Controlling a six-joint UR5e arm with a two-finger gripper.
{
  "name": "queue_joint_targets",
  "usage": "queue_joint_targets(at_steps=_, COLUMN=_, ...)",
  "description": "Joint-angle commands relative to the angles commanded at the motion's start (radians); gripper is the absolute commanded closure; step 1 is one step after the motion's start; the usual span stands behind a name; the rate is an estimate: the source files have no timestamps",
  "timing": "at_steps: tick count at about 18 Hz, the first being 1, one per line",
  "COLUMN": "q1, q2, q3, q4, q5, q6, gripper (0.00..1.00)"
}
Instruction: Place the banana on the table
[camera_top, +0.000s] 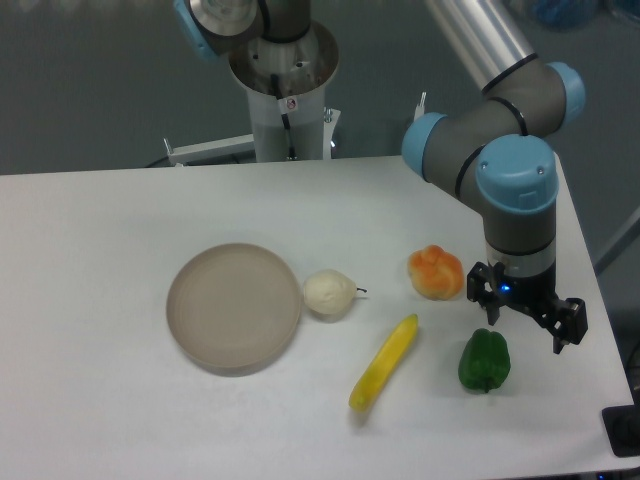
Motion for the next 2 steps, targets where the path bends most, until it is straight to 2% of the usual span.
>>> queue_joint_targets(at_steps=2, q1=-0.002, q2=0.000, q3=0.003, q4=0.002, q5=-0.003, q6=0.000, gripper=0.00)
